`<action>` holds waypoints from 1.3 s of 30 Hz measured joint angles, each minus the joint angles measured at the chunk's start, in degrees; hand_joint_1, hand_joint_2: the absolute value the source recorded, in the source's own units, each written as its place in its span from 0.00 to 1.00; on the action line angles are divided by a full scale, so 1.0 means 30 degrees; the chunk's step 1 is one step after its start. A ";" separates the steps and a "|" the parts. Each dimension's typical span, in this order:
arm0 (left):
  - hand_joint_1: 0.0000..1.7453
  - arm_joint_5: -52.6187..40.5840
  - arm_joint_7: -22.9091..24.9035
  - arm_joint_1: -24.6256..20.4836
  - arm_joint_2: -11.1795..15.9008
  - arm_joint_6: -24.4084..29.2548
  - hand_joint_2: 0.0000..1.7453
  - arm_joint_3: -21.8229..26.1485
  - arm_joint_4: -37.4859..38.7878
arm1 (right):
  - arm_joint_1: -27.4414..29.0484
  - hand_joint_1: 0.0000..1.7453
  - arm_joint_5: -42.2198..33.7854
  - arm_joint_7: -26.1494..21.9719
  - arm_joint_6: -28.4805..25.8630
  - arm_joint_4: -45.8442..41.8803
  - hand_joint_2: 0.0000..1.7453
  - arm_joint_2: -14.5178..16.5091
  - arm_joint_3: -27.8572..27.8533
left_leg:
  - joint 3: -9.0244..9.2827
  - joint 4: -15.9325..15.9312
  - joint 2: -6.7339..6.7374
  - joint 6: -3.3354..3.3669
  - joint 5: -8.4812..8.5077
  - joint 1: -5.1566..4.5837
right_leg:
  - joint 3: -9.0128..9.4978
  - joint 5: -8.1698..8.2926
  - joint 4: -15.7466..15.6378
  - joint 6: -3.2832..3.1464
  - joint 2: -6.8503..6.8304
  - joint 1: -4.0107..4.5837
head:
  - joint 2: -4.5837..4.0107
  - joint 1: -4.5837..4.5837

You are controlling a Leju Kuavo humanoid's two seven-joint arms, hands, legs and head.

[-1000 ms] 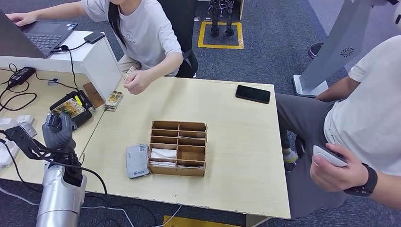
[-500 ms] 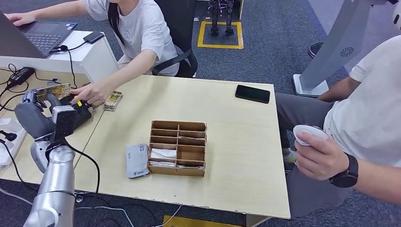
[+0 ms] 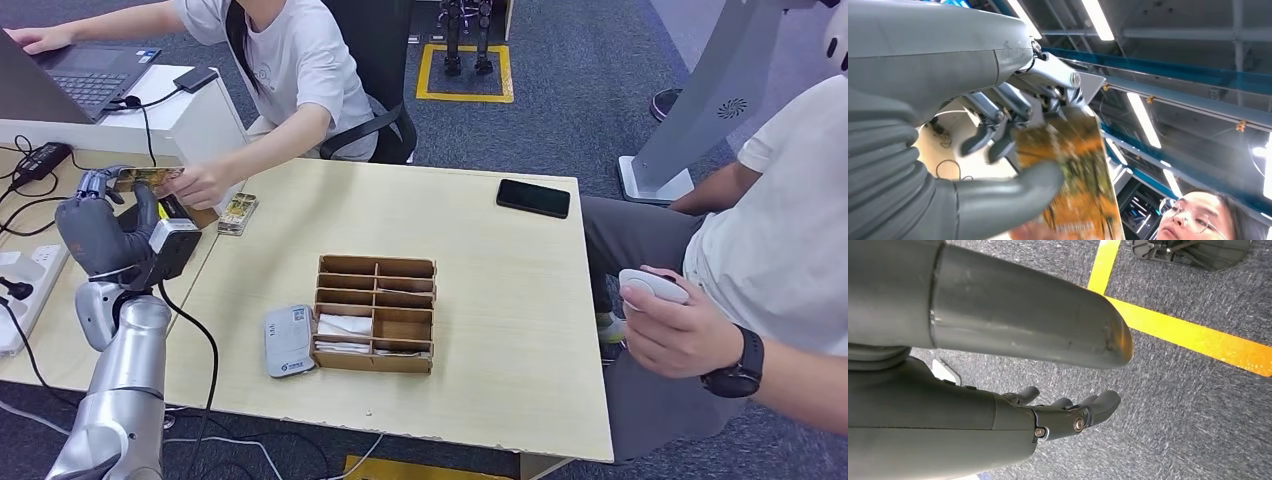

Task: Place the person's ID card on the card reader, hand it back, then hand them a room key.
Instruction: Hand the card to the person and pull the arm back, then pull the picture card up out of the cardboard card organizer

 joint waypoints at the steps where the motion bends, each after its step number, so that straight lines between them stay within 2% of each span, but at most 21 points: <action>1: 0.00 0.0221 0.0031 -0.0012 -0.0009 -0.0027 1.00 -0.0002 0.0058 | -0.0001 0.00 0.0044 -0.0022 -0.0005 0.0000 0.00 0.0000 0.0000 | 0.0000 0.0000 0.0000 0.0000 0.0000 0.0000 | -0.0001 0.0000 0.0000 0.0000 -0.0001 0.0000 | 0.0000 0.0000; 13: 0.00 0.2350 0.1202 -0.0402 0.0004 -0.1118 1.00 -0.0218 0.1193 | -0.0029 0.00 0.0020 -0.0189 -0.0056 0.0000 0.00 0.0015 0.0000 | 0.0001 0.0000 0.0001 0.0000 0.0002 0.0000 | -0.0003 0.0007 0.0000 -0.0008 -0.0002 0.0000 | 0.0000 0.0002; 15: 0.00 0.2742 0.1064 -0.0333 0.0004 -0.1823 1.00 -0.0411 0.1171 | -0.0030 0.00 -0.0035 -0.0164 -0.0064 0.0000 0.00 0.0015 -0.0009 | 0.0000 0.0000 0.0001 0.0000 0.0002 -0.0002 | 0.0000 0.0006 0.0000 -0.0008 -0.0003 -0.0001 | 0.0000 0.0000; 17: 0.00 0.3185 0.0812 0.0134 -0.0014 -0.3311 1.00 -0.0960 0.0643 | -0.0031 0.00 -0.0213 -0.0122 -0.0087 0.0000 0.00 0.0015 -0.0074 | 0.0000 0.0000 0.0002 0.0000 0.0000 -0.0005 | 0.0001 0.0006 0.0000 -0.0008 0.0000 -0.0003 | 0.0000 -0.0002; 20: 0.00 0.3190 0.1041 0.1883 -0.0149 -0.5836 1.00 -0.2805 -0.1618 | -0.0006 0.00 -0.0512 -0.0089 -0.0120 0.0000 0.00 0.0015 -0.0328 | -0.0005 0.0000 0.0009 -0.0002 -0.0007 -0.0009 | -0.0008 0.0002 -0.0007 -0.0004 0.0006 -0.0006 | 0.0000 0.0000; 23: 0.00 0.2127 0.1808 0.3782 -0.0237 -0.7043 1.00 -0.5597 -0.4446 | 0.0019 0.00 -0.0683 -0.0044 -0.0253 0.0000 0.00 0.0015 -0.0654 | -0.0028 0.0002 0.0002 0.0000 -0.0012 -0.0013 | -0.0022 -0.0001 -0.0020 0.0000 -0.0002 -0.0008 | 0.0000 0.0004; 27: 0.00 -0.0557 0.3418 0.5179 -0.0127 -0.6824 1.00 -0.9975 -0.7489 | 0.0026 0.00 -0.0864 -0.0204 -0.0496 0.0000 0.00 0.0015 -0.1097 | -0.0057 0.0003 -0.0025 0.0003 -0.0014 -0.0019 | -0.0028 0.0000 -0.0027 0.0004 -0.0035 -0.0014 | 0.0000 0.0003; 31: 0.00 -0.1202 0.4207 0.5697 0.0244 -0.6822 1.00 -1.3469 -0.9269 | 0.0037 0.00 -0.1002 -0.0607 -0.0763 0.0000 0.00 0.0022 -0.1440 | -0.0050 0.0003 -0.0019 0.0003 -0.0013 -0.0016 | -0.0029 0.0004 -0.0025 0.0005 -0.0031 -0.0015 | 0.0000 0.0000; 35: 0.00 -0.0693 0.4399 0.6052 0.0980 -0.7332 1.00 -1.5777 -1.0432 | 0.0036 0.00 -0.1024 -0.0465 -0.0847 0.0000 0.00 0.0022 -0.1743 | -0.0046 0.0000 -0.0020 -0.0001 -0.0011 -0.0001 | -0.0031 0.0002 -0.0012 0.0002 -0.0029 -0.0011 | 0.0000 0.0000; 39: 0.00 -0.1774 0.4643 0.6567 0.1655 -0.6914 1.00 -1.7047 -1.0996 | 0.0049 0.00 -0.1009 -0.0175 -0.0840 0.0000 0.00 0.0022 -0.1944 | -0.0043 -0.0008 -0.0016 -0.0003 -0.0010 0.0002 | -0.0039 -0.0003 -0.0004 -0.0004 -0.0024 -0.0005 | 0.0000 -0.0002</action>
